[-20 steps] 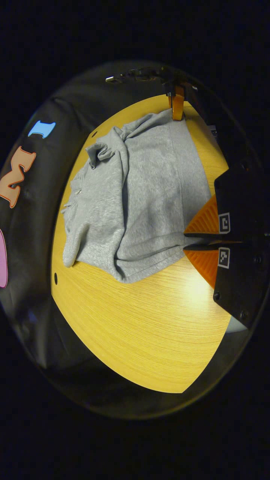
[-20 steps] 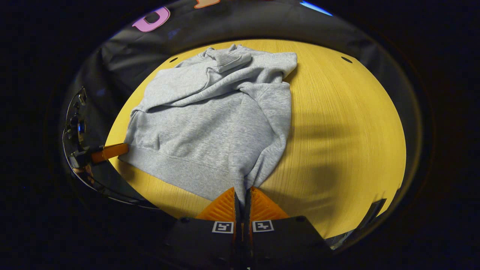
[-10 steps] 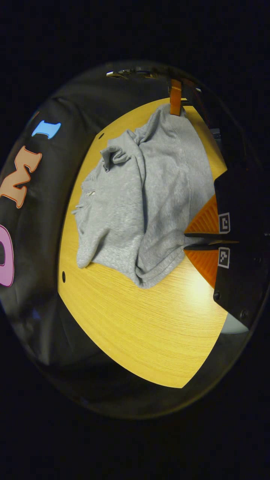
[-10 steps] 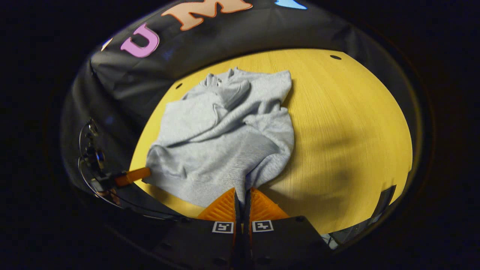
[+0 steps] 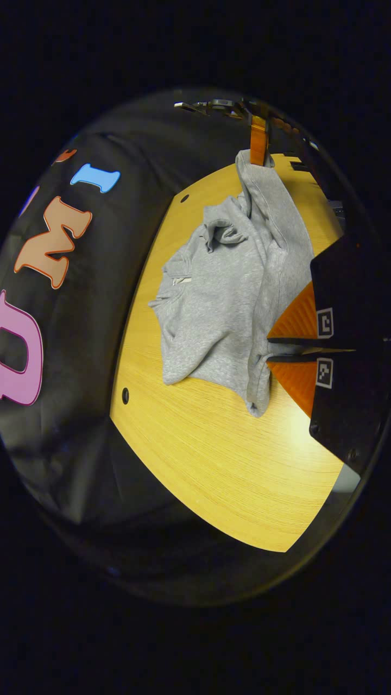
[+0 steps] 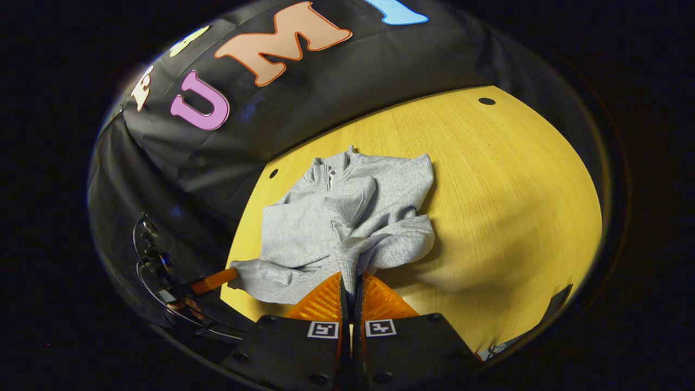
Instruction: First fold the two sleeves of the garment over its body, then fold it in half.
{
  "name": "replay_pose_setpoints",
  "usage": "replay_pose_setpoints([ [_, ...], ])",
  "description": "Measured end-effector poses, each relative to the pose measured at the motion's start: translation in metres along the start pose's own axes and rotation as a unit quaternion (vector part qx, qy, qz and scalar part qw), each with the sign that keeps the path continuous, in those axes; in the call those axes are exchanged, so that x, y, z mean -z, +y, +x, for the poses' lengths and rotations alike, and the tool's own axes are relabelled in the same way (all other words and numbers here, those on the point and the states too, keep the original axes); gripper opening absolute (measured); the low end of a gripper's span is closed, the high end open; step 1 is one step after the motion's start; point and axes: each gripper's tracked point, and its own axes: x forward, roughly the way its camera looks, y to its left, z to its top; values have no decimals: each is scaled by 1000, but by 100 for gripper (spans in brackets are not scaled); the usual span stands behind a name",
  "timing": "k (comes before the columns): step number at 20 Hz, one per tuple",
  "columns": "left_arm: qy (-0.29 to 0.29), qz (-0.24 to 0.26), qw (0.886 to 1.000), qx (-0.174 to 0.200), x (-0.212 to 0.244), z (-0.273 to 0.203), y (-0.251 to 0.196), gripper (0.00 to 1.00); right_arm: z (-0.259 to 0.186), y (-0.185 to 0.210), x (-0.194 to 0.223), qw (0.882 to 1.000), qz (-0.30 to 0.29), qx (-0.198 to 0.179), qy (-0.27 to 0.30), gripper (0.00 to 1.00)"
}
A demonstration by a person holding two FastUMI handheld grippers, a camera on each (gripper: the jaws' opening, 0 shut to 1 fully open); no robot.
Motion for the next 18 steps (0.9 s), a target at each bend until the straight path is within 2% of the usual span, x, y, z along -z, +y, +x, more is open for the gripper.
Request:
replay_pose_setpoints([
  [6, 18, -26, 999, -10, -20, 26, 0, 0, 29, 1, -42, 998, 61, -17, -14, 4],
  [11, 59, -49, 997, -24, -21, 60, 6, 0, 64, -8, -50, 997, 82, 1, 0, 4],
  [12, 69, -55, 996, -28, -22, 65, 8, 0, 70, -12, -50, 996, 84, 7, 3, 0],
  [13, 75, -59, 995, -30, -21, 70, 9, 0, 75, -16, -51, 996, 87, 14, 8, 6],
  [14, 79, -64, 994, -35, -20, 75, 11, 0, 81, -21, -50, 996, 89, 23, 14, 6],
  [15, 84, -68, 993, -37, -18, 78, 10, 0, 87, -25, -48, 995, 88, 30, 20, 10],
  [17, 89, -68, 993, -41, -18, 85, 11, 5, 95, -29, -47, 995, 85, 38, 24, 10],
  [18, 87, -68, 993, -41, -21, 88, 10, 8, 97, -31, -48, 995, 82, 43, 23, 18],
])
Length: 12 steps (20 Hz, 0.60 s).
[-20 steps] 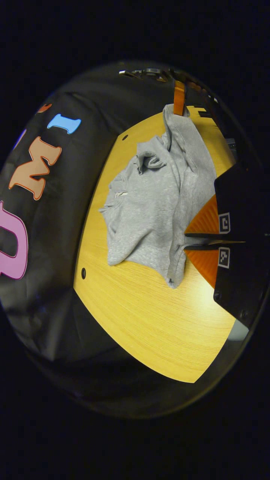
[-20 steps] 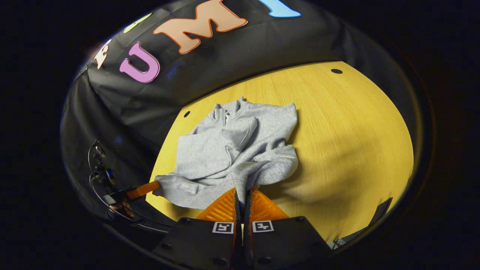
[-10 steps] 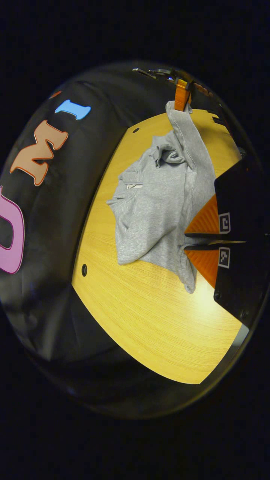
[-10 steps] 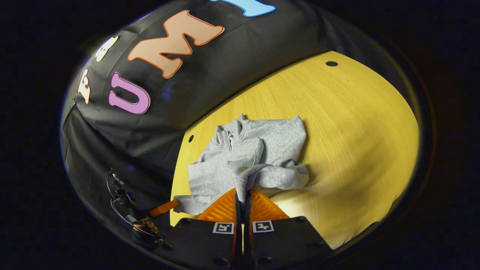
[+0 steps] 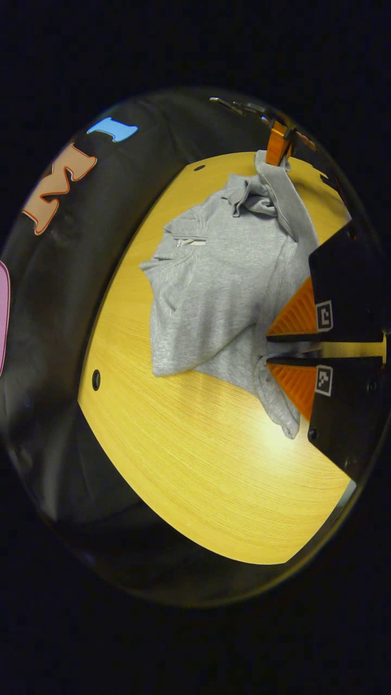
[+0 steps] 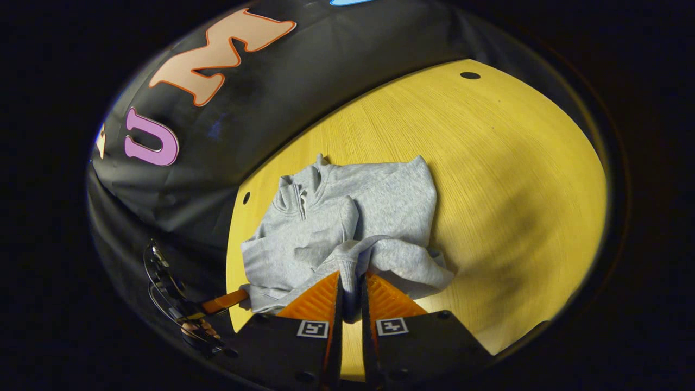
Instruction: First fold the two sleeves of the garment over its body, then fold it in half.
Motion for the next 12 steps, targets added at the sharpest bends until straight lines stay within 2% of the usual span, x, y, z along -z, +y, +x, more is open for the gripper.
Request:
replay_pose_setpoints([
  [1, -3, 1, 1000, -1, -4, 1, -1, 11, 3, -1, -1, 1000, -1, 2, -3, 7],
  [5, -40, -14, 999, -1, -31, 6, -3, 19, 9, 8, -16, 999, 12, -11, -29, 47],
  [7, -68, -26, 997, 8, -47, 5, -7, 33, 7, 8, -27, 999, 9, -10, -52, 94],
  [9, -100, -16, 995, 3, -65, 0, -7, 55, 1, 10, -36, 997, -3, -9, -77, 96],
  [10, -117, -2, 993, -4, -71, -3, -6, 75, -3, 10, -44, 995, -12, -5, -95, 96],
  [12, -150, 31, 988, -17, -86, -15, -9, 88, -12, 13, -59, 990, -42, 4, -134, 96],
])
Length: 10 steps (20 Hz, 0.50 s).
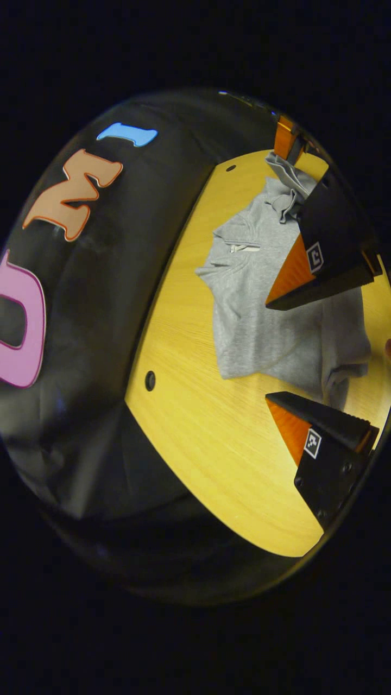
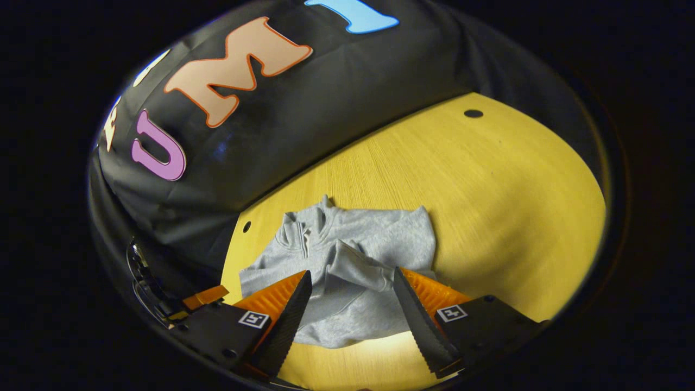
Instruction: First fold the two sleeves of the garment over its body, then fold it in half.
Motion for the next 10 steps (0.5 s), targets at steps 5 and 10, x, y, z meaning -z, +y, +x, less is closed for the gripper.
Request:
replay_pose_setpoints([
  [5, -123, 90, 988, -20, -60, -37, -13, 95, -29, 16, -46, 985, -127, 17, -118, 96],
  [10, -228, 121, 964, -65, -97, -85, -15, 95, -70, 36, -80, 951, -202, 37, -230, 95],
])
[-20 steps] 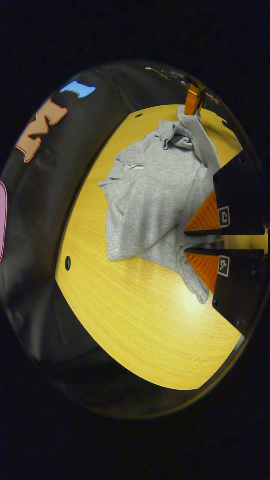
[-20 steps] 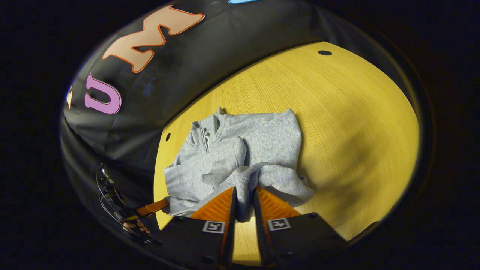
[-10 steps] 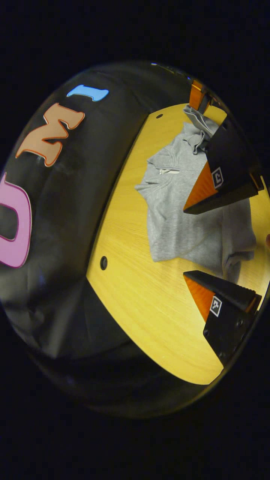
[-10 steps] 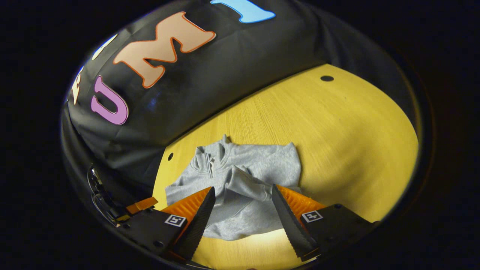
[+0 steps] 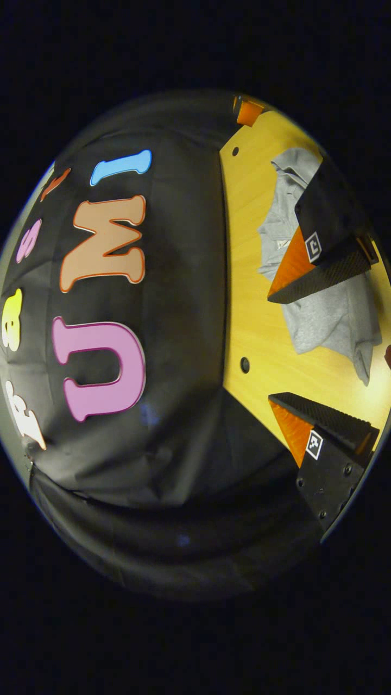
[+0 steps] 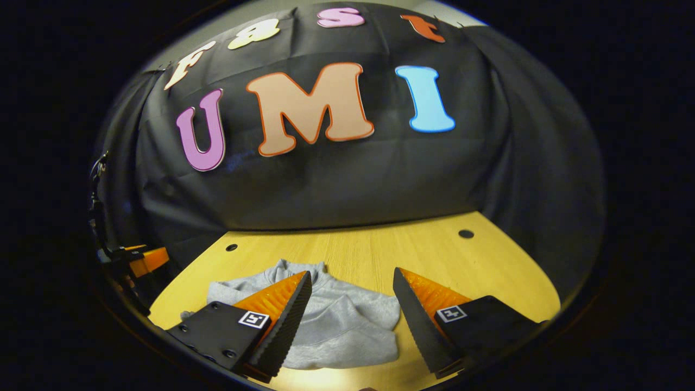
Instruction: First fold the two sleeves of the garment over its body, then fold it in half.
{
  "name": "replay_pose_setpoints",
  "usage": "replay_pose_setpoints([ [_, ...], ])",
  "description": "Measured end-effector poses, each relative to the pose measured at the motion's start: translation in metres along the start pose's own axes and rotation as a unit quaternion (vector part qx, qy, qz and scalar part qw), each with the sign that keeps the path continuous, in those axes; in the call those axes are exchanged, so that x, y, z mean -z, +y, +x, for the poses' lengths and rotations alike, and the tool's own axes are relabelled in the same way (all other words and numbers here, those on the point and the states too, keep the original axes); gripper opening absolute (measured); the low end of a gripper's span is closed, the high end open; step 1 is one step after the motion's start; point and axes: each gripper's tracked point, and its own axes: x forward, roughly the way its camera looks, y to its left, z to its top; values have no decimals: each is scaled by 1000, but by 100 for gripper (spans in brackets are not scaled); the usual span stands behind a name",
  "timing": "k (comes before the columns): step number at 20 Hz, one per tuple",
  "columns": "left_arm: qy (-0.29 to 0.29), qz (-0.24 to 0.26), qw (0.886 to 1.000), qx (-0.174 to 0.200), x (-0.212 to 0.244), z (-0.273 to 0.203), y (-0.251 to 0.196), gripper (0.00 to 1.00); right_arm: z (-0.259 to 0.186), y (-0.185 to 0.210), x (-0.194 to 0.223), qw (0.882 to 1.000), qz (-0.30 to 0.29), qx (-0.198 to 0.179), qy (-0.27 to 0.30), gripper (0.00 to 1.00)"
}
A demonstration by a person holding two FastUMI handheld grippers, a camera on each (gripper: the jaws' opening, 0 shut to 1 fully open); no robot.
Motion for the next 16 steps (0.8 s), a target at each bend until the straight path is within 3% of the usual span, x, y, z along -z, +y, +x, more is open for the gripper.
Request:
replay_pose_setpoints([
  [6, -42, 14, 999, -4, -33, -18, 4, 97, -24, -1, -40, 994, -68, 23, -83, 96],
  [11, -73, 7, 997, -6, -65, -24, 8, 100, -25, 1, -57, 993, -62, 20, -99, 97],
  [15, -93, 14, 996, -3, -82, -30, 8, 96, -28, 1, -67, 991, -64, 22, -114, 99],
  [16, -99, 14, 995, -3, -86, -33, 9, 100, -29, 3, -70, 991, -64, 22, -119, 99],
])
